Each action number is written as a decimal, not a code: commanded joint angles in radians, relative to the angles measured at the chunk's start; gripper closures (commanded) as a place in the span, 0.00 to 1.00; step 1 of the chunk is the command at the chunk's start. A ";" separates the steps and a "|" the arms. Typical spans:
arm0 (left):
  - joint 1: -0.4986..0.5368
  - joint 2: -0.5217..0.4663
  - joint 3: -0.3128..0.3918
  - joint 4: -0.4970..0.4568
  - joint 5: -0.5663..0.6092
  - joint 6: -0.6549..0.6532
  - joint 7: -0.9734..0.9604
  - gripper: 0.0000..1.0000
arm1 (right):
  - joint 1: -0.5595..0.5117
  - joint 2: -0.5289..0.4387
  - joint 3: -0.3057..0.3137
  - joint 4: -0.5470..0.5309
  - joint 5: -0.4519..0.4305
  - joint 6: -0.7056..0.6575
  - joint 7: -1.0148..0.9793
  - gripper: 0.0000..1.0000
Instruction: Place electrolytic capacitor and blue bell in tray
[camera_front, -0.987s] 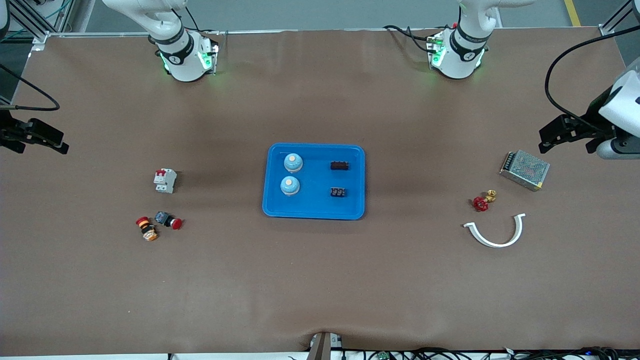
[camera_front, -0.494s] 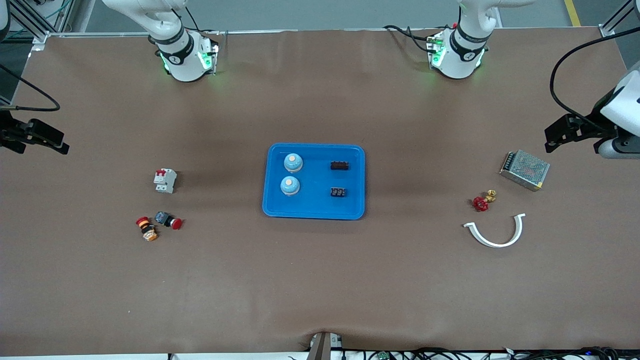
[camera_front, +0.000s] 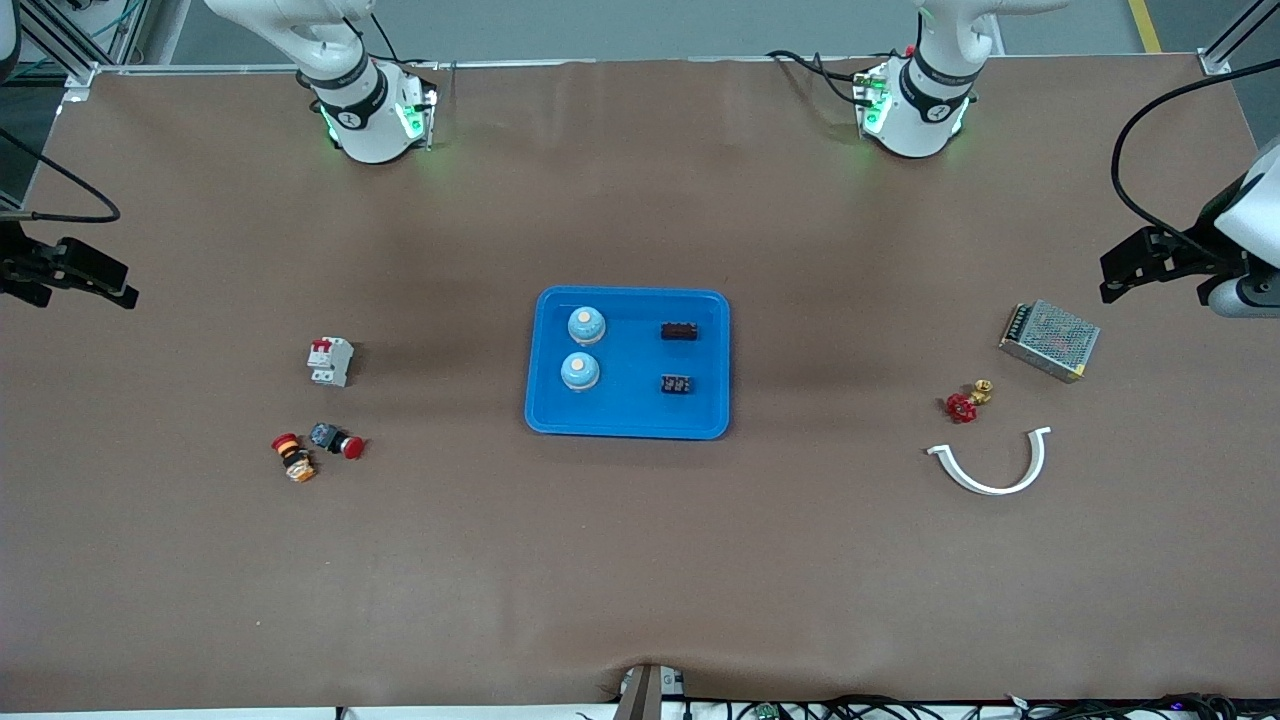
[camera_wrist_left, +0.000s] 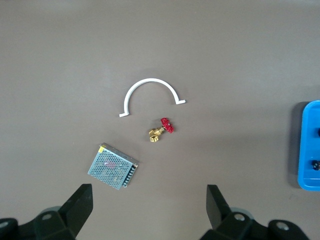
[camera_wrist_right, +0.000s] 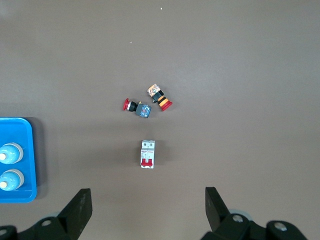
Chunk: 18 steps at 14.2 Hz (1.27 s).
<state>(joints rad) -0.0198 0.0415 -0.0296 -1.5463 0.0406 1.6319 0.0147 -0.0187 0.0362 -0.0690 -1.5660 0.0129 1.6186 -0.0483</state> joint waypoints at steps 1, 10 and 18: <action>0.001 -0.002 0.004 0.003 -0.031 0.000 -0.010 0.00 | -0.021 0.007 0.015 0.015 0.005 -0.009 -0.002 0.00; -0.014 0.018 -0.007 0.015 -0.054 0.005 -0.064 0.00 | -0.021 0.007 0.015 0.015 0.005 -0.009 -0.002 0.00; -0.009 0.011 -0.070 0.018 -0.045 -0.003 -0.114 0.00 | -0.021 0.008 0.015 0.015 0.005 -0.009 -0.002 0.00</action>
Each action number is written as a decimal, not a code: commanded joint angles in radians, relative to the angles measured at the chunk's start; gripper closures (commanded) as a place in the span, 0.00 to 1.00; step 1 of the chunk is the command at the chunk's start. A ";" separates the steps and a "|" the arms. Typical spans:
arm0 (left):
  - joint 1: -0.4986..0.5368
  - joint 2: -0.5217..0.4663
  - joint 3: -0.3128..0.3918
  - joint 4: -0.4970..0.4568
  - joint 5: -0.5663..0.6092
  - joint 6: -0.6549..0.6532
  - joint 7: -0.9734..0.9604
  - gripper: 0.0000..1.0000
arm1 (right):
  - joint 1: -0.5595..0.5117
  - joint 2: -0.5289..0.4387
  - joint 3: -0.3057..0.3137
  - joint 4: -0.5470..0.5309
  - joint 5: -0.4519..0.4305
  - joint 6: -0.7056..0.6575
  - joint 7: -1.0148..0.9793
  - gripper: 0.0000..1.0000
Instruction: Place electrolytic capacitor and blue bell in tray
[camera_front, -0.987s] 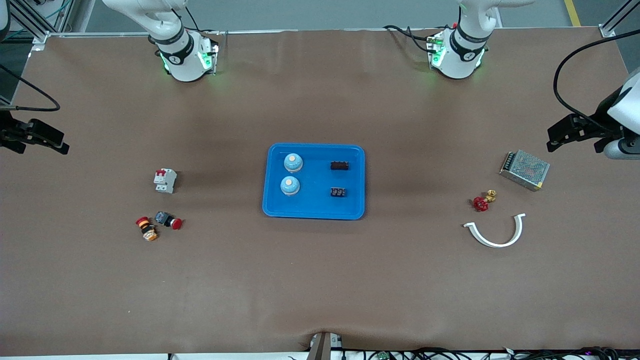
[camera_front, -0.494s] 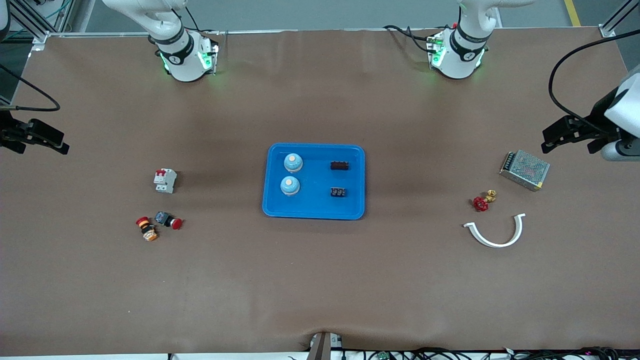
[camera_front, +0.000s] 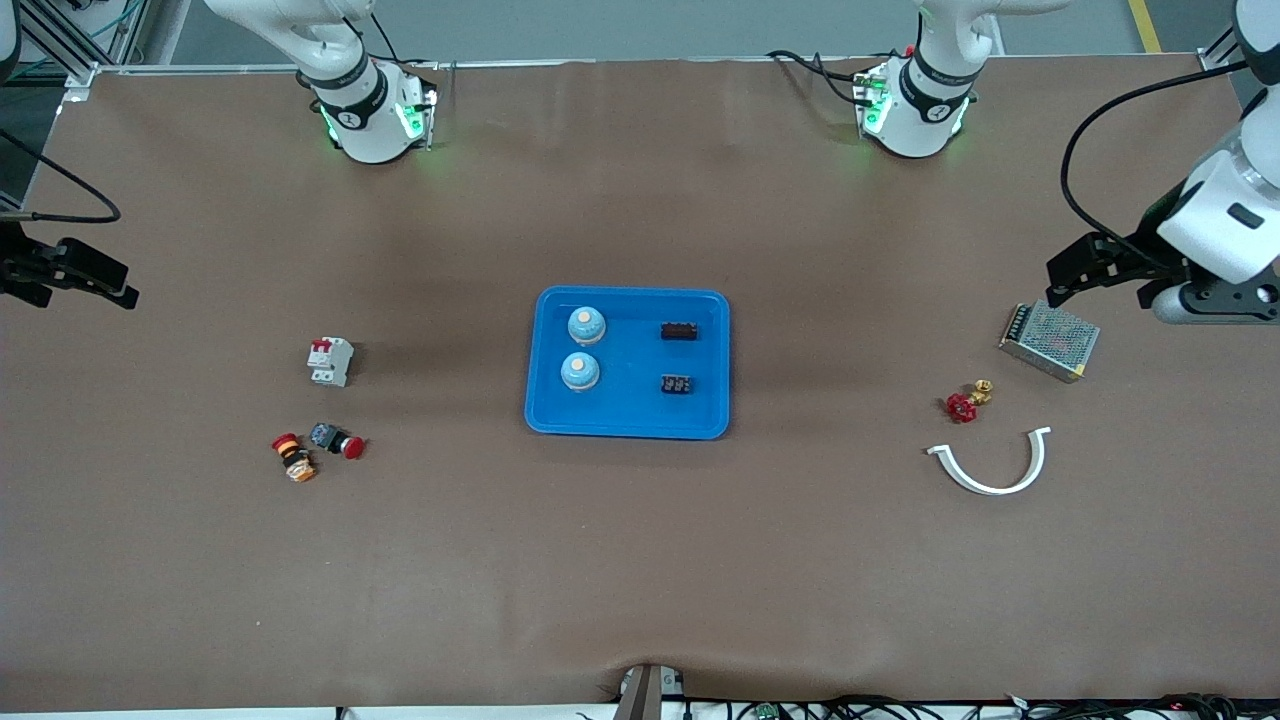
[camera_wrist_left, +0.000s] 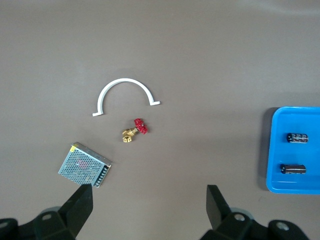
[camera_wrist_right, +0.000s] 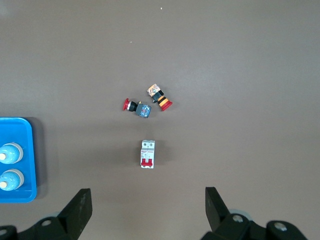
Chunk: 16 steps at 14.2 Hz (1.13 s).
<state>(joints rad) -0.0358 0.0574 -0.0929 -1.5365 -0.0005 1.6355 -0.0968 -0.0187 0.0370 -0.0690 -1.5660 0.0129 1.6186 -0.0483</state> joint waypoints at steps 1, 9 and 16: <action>0.007 -0.005 -0.007 0.009 -0.004 -0.008 -0.003 0.00 | -0.021 0.007 0.015 0.015 0.005 -0.009 -0.002 0.00; 0.008 -0.005 -0.007 0.003 0.001 -0.011 0.011 0.00 | -0.021 0.009 0.015 0.015 0.005 -0.011 -0.002 0.00; 0.007 -0.004 -0.007 0.007 0.056 -0.028 0.014 0.00 | -0.015 0.018 0.017 0.015 0.005 -0.009 -0.002 0.00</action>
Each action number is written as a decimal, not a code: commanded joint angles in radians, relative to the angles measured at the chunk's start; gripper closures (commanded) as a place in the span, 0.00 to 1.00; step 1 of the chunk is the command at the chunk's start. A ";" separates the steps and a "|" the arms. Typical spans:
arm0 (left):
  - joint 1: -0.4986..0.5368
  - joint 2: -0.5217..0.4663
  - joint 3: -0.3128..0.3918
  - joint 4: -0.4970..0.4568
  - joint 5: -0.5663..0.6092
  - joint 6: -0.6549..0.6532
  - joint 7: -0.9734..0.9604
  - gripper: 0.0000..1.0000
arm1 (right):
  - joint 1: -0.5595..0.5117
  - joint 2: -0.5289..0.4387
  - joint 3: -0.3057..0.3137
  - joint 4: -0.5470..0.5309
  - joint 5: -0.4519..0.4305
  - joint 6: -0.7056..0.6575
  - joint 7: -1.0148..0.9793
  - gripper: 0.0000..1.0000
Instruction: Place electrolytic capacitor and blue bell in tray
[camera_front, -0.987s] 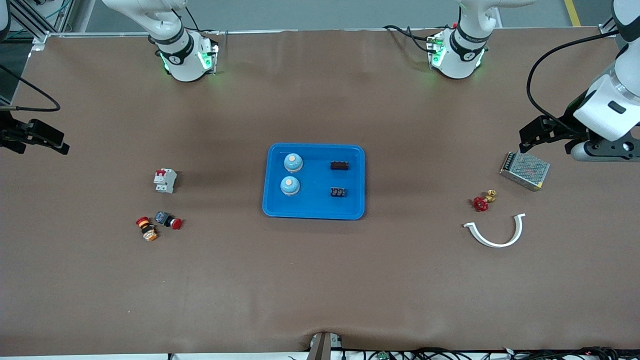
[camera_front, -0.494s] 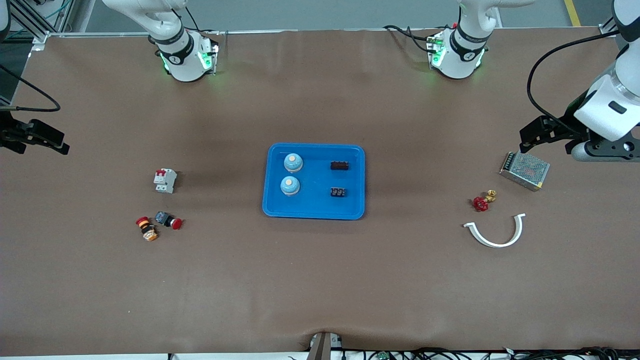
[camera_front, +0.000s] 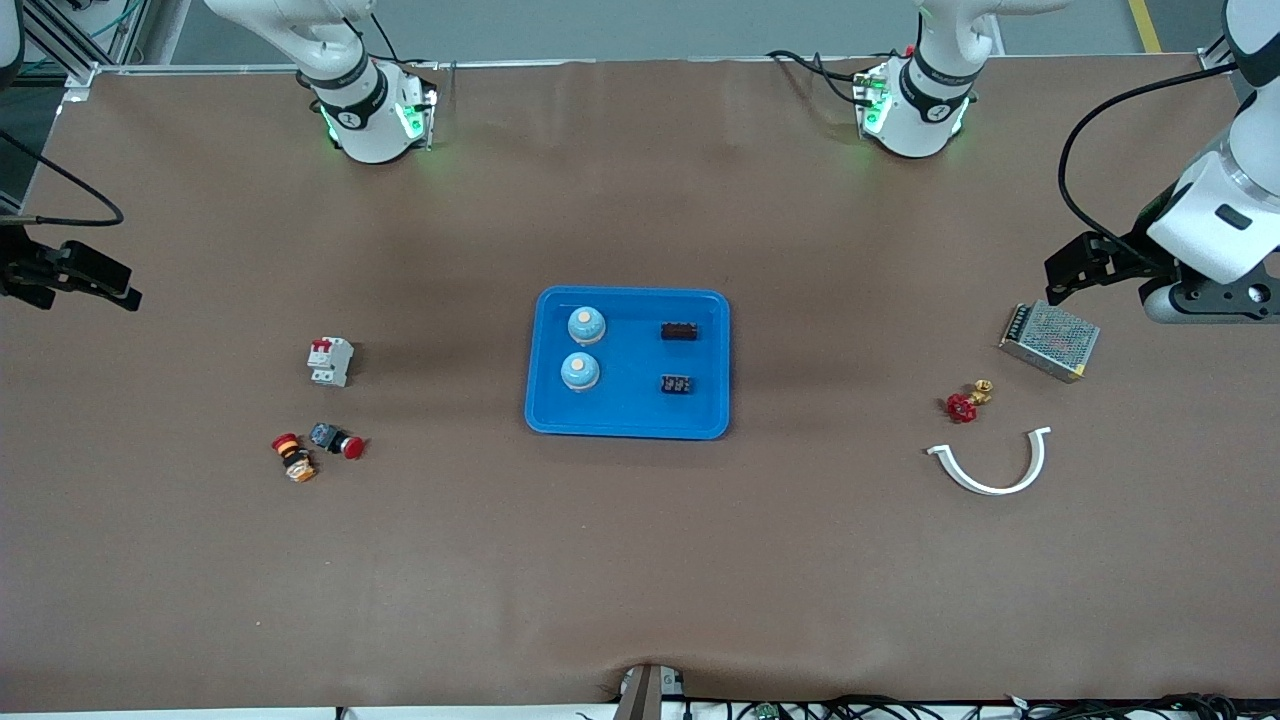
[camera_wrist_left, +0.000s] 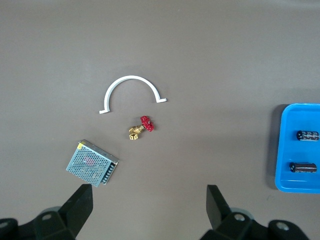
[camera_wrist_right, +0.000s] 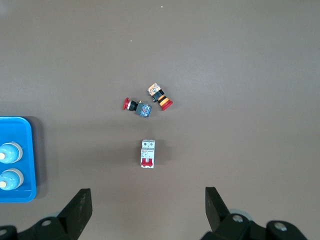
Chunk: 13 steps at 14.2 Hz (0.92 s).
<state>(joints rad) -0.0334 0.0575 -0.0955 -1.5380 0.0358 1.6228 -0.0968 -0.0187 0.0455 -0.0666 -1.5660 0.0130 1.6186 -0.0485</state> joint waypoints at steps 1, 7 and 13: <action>0.003 -0.004 -0.004 0.009 0.019 -0.015 0.012 0.00 | -0.014 0.008 0.013 0.015 0.007 -0.009 -0.002 0.00; 0.000 -0.002 -0.004 0.009 0.018 -0.015 0.003 0.00 | -0.015 0.010 0.013 0.015 0.005 -0.011 -0.001 0.00; 0.000 -0.004 -0.006 0.006 0.019 -0.064 0.012 0.00 | -0.021 0.010 0.013 0.015 0.005 -0.011 -0.002 0.00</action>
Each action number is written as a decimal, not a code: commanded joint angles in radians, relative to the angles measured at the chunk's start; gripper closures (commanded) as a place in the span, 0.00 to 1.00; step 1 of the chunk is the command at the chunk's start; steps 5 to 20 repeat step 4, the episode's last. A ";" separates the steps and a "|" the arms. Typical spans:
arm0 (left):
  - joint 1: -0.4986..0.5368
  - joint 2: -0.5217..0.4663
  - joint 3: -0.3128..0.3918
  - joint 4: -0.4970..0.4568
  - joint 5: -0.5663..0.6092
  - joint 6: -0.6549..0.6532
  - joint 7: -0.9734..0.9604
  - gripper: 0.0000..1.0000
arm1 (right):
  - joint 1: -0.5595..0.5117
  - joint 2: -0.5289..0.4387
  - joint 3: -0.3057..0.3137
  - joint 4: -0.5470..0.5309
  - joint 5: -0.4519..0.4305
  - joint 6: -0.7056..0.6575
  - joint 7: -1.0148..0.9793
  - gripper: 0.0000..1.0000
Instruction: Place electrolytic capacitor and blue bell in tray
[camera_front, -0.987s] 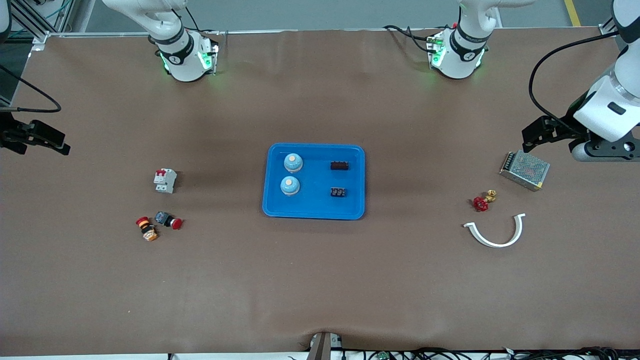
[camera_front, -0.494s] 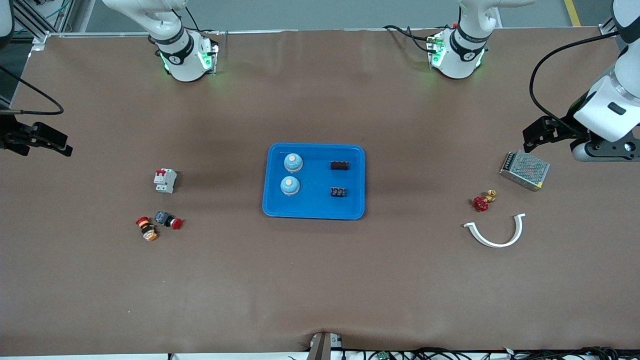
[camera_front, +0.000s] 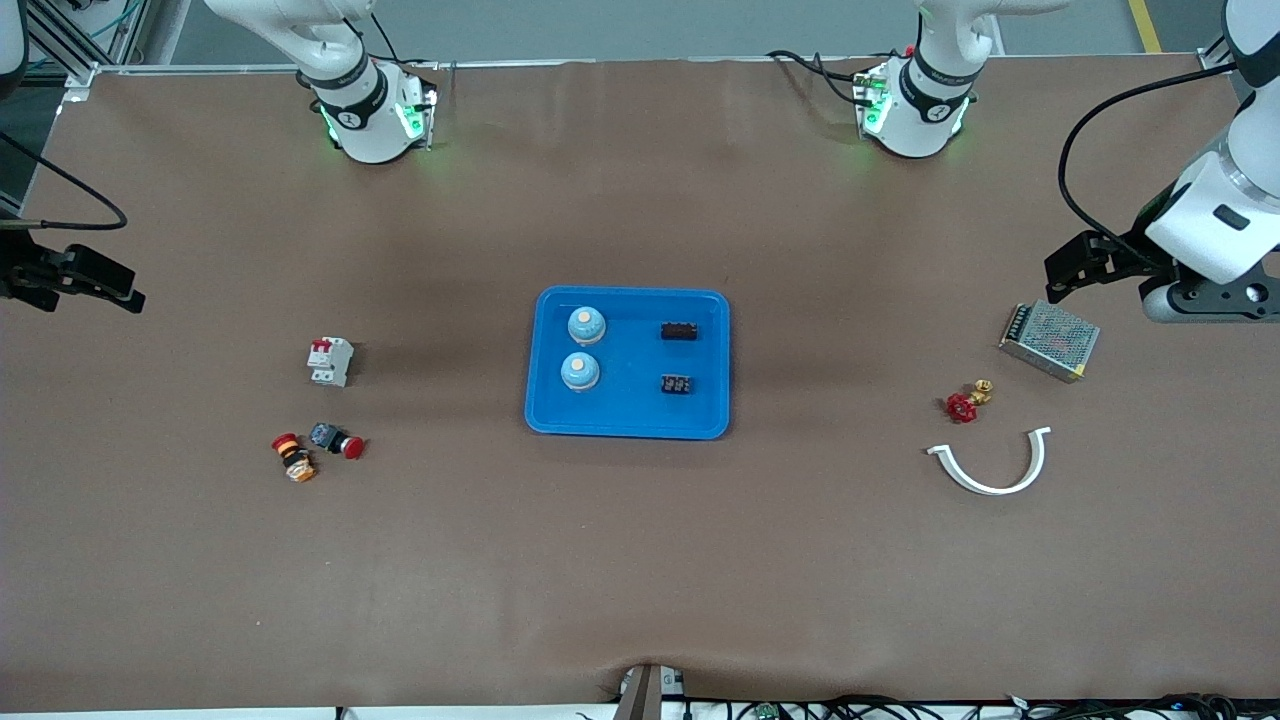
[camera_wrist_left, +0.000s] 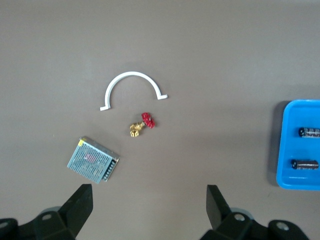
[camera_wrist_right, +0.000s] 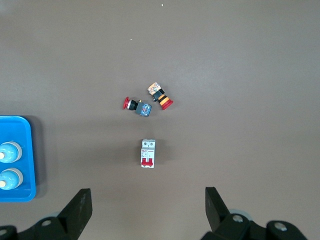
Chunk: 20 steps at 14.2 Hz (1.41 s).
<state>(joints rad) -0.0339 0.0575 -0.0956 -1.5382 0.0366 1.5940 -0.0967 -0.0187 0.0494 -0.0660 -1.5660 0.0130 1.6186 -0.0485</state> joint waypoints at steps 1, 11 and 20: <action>0.000 -0.004 -0.006 0.006 0.017 -0.043 0.012 0.00 | -0.021 0.006 0.012 0.015 0.007 -0.011 -0.004 0.00; 0.000 -0.004 -0.007 0.006 0.017 -0.043 0.011 0.00 | -0.020 0.006 0.012 0.015 0.007 -0.011 -0.001 0.00; 0.000 -0.004 -0.007 0.006 0.017 -0.043 0.011 0.00 | -0.020 0.006 0.012 0.015 0.007 -0.011 -0.001 0.00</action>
